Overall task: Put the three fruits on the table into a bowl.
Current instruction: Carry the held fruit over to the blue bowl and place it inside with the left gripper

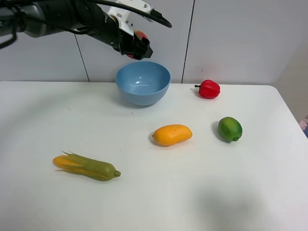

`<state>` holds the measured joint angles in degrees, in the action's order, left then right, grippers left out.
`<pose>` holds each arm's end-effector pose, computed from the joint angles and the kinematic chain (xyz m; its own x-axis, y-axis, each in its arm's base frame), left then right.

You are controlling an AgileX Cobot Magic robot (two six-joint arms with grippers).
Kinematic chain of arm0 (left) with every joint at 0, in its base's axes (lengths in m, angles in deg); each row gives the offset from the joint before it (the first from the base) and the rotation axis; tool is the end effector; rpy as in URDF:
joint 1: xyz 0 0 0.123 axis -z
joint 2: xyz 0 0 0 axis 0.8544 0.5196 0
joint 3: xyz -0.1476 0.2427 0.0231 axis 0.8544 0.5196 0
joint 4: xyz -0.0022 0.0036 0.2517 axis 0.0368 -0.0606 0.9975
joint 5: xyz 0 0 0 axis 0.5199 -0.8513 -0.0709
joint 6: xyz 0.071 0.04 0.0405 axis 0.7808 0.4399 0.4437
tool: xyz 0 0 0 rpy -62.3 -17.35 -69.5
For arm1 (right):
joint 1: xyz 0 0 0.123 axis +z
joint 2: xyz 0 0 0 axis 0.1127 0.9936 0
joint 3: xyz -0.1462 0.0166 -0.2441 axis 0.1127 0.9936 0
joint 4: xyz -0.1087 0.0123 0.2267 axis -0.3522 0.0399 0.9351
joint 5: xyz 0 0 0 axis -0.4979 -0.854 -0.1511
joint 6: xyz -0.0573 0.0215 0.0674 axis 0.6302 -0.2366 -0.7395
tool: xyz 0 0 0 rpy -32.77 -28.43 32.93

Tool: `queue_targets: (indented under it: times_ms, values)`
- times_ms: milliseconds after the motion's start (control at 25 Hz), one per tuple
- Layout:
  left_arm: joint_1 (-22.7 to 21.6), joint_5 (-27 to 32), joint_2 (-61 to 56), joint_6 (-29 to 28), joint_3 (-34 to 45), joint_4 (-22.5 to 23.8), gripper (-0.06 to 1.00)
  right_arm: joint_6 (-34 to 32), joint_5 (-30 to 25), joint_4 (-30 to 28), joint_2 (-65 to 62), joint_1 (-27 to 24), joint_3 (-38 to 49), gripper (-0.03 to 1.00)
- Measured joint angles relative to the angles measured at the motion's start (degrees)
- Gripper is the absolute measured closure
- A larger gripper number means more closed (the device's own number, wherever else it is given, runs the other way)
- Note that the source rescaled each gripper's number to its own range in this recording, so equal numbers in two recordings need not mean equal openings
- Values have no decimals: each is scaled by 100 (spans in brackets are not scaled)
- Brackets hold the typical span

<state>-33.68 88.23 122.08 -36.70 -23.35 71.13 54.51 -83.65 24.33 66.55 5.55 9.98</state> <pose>0.4411 -0.2194 0.2639 -0.4150 0.4241 -0.8049 0.6184 0.7804 0.0924 -0.0063 -0.0011 0.2789 -0.4482 0.0599 -0.8919 0.0518 0.9978 0.0409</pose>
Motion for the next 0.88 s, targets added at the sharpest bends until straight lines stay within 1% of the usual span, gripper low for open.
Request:
queue_targets:
  times_ms: [160,320,680,720,760,800,840,880]
  values:
    - [0,-9,801,0,-470,54,92,0,0,0,0,0,0,-3]
    - [0,-56,1378,-7,-636,172,92,0,0,0,0,0,0,-3]
    - [-37,-84,1566,-19,-654,204,92,0,0,0,0,0,0,-3]
    - [-37,-84,1566,-32,-654,192,89,0,0,0,0,0,0,-3]
    - [-37,-91,1566,-61,-654,187,76,0,0,0,0,0,0,-3]
    - [-44,-97,1566,-79,-654,179,46,0,0,0,0,0,0,-3]
    - [-44,-97,1566,-111,-661,167,24,0,0,0,0,0,0,-3]
    - [-44,-97,1560,-170,-661,167,11,0,0,0,0,0,0,-3]
